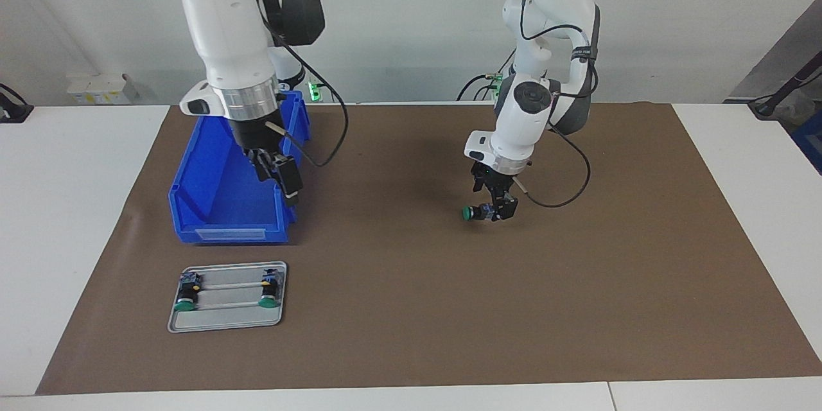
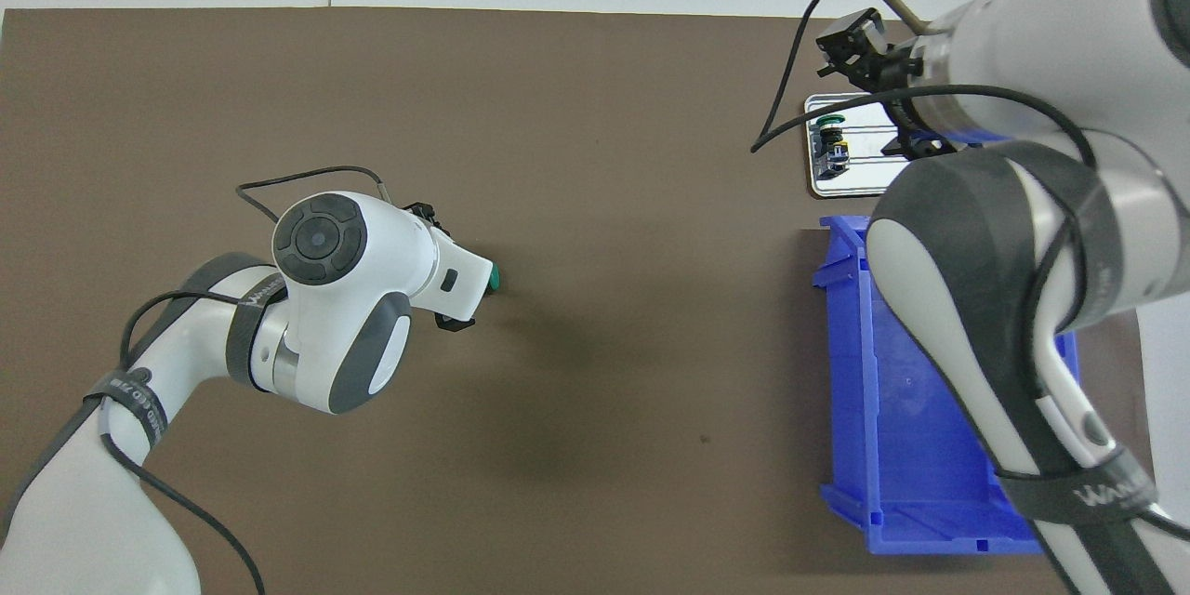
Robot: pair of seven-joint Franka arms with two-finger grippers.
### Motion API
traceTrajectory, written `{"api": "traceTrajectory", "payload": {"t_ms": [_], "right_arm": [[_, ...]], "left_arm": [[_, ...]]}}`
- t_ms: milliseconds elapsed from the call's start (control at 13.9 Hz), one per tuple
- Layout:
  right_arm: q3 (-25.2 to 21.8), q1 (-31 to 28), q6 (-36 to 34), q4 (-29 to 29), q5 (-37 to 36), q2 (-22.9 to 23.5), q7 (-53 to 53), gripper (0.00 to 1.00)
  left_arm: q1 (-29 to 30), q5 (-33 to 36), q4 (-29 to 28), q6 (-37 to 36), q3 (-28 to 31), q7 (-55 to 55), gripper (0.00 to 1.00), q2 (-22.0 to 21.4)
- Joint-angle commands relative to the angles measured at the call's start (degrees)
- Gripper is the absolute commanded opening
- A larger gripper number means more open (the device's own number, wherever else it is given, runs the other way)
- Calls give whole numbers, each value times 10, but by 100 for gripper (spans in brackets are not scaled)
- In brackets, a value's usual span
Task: Place and press button with both arms
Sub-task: 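Withdraw the right gripper to rest while the left gripper approaches the button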
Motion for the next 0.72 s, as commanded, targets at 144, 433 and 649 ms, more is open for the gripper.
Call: {"api": "traceTrajectory", "payload": {"t_ms": [144, 433, 649], "right_arm": [[6, -69, -126, -23, 31, -48, -234, 100], [5, -141, -169, -23, 31, -62, -423, 100], [2, -167, -196, -18, 20, -77, -447, 100]], "left_arm": [[-15, -39, -3, 60, 8, 11, 100, 30], [-18, -41, -8, 60, 7, 20, 99, 34], [-22, -41, -9, 67, 7, 26, 91, 46]]}}
